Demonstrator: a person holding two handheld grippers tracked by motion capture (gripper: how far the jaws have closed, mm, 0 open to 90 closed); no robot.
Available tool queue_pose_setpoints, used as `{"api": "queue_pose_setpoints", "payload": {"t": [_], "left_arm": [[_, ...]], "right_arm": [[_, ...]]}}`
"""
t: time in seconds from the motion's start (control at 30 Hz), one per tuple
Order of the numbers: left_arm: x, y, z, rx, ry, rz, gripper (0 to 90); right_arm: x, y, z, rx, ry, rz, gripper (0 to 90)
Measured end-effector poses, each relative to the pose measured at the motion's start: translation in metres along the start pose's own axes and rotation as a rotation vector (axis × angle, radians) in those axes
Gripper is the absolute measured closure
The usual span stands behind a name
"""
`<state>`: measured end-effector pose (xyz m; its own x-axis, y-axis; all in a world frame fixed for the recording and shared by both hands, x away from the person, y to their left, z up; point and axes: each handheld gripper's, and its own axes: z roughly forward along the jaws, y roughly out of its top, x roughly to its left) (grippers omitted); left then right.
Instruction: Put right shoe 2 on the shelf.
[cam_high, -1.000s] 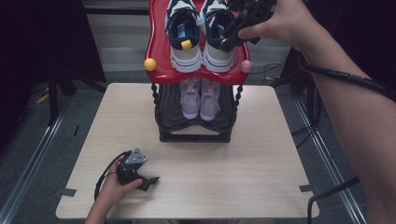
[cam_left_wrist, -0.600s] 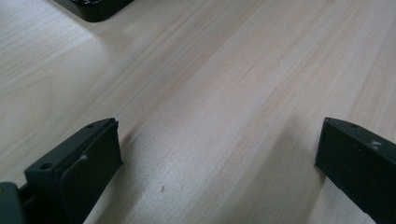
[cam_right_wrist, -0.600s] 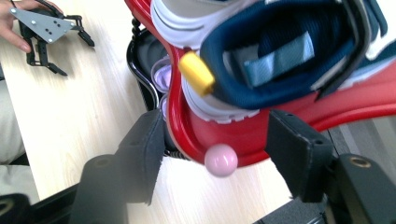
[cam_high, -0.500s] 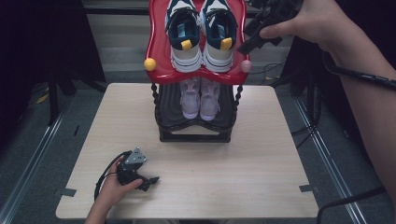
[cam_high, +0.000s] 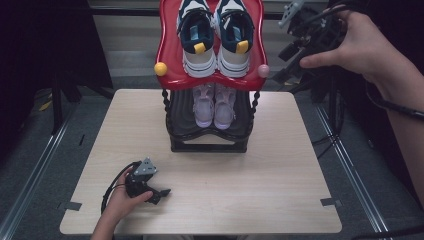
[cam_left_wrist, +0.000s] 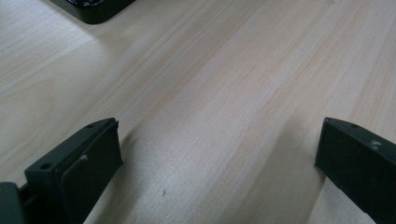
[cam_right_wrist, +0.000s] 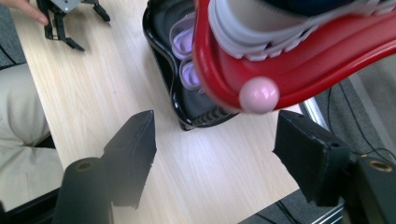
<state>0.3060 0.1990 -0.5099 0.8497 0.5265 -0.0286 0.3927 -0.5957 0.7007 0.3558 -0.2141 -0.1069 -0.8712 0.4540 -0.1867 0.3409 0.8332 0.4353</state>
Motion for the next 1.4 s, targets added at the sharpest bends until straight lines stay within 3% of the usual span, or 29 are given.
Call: {"api": "queue_pose_setpoints", "payload": {"t": [0.53, 0.77, 1.4], "left_arm": [[0.000, 0.000, 0.000, 0.001, -0.001, 0.000, 0.0], [0.000, 0.000, 0.000, 0.001, 0.001, 0.002, 0.0], [0.000, 0.000, 0.000, 0.001, 0.001, 0.001, 0.0]], "right_arm": [[0.024, -0.033, 0.016, 0.000, 0.027, 0.002, 23.7], [0.035, -0.046, 0.032, 0.010, 0.043, 0.003, 23.2], [0.057, -0.082, 0.086, -0.062, 0.102, 0.037, 20.3]]}}
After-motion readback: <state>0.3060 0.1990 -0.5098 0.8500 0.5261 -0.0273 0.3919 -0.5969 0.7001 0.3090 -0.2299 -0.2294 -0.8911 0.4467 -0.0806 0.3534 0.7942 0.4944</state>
